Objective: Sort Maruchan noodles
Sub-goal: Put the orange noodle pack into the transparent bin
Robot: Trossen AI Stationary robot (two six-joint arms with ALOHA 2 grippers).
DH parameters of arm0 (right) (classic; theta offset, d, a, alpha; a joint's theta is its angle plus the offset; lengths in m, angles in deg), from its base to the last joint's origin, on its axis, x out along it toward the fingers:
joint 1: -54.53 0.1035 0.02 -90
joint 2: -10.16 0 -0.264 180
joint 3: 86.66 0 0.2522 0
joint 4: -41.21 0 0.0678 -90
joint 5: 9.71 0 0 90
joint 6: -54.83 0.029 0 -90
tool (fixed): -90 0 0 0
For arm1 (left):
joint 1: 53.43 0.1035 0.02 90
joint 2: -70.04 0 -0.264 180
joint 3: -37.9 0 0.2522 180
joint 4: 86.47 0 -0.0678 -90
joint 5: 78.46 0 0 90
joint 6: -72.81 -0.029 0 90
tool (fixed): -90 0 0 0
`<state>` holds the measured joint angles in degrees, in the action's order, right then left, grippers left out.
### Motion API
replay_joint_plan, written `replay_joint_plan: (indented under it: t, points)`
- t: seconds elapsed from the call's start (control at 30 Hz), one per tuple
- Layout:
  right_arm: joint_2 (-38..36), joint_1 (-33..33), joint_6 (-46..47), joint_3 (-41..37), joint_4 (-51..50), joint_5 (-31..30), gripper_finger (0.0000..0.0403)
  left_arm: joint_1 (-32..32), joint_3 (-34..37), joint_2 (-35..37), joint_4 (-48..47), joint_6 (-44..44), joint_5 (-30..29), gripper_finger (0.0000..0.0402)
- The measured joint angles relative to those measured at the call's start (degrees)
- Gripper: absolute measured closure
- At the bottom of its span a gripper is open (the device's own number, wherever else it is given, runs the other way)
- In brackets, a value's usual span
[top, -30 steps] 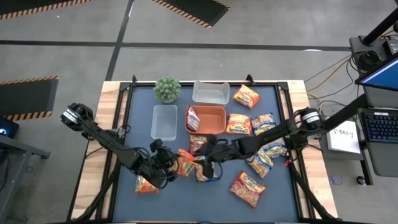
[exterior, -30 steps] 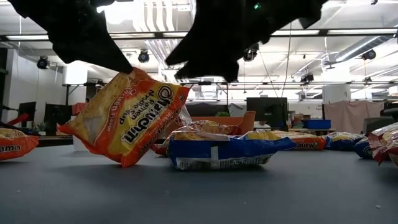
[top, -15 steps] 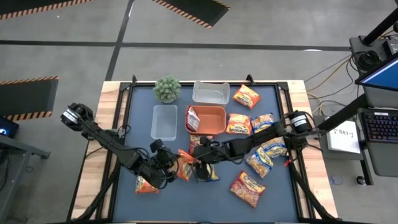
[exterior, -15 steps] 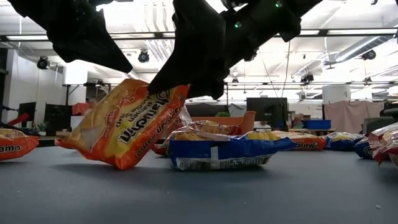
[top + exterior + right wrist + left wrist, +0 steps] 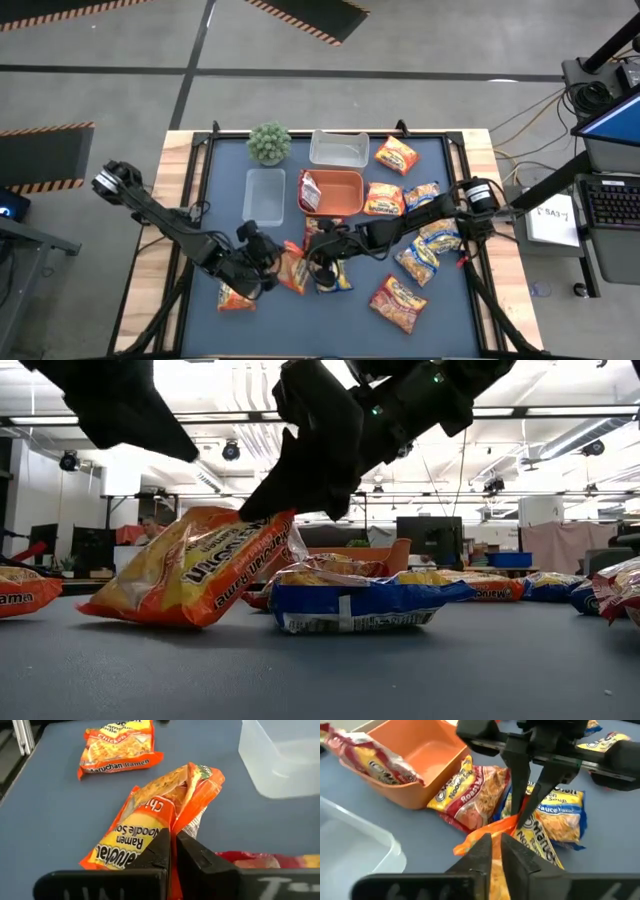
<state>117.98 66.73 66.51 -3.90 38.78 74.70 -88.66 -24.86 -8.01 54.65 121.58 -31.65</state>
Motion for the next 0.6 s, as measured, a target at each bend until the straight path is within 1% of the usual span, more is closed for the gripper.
replay_joint_plan:
  t: [0.13, 0.27, 0.37, 0.43, 0.53, 0.6]
  points:
    - [-0.3, 1.3, -6.1, 0.2, 0.1, -2.4, 0.0394, -0.4, 0.7, 4.9, -0.4, -0.2, 2.1, 0.0314]
    - [-0.4, 3.4, -13.3, 1.1, -0.1, -7.4, 0.0394, -0.6, 3.3, 6.1, 1.7, -0.3, 1.5, 0.0237]
    - [-0.5, 4.9, -17.3, 2.0, -0.4, -11.4, 0.0394, -0.6, 7.2, 5.8, 7.9, -0.4, 0.3, 0.018]
    - [-0.5, 5.6, -18.8, 2.4, -0.8, -12.3, 0.0394, -0.6, 10.0, 5.5, 11.8, -0.8, 0.3, 0.0148]
    - [-0.5, 5.9, -19.3, 2.8, -1.5, -12.5, 0.0394, -0.8, 14.0, 5.6, 19.7, -2.1, 0.5, 0.0115]
    - [-0.5, 5.9, -19.4, 2.9, -1.5, -12.5, 0.0394, -0.8, 16.9, 5.6, 27.8, -5.9, 1.9, 0.0101]
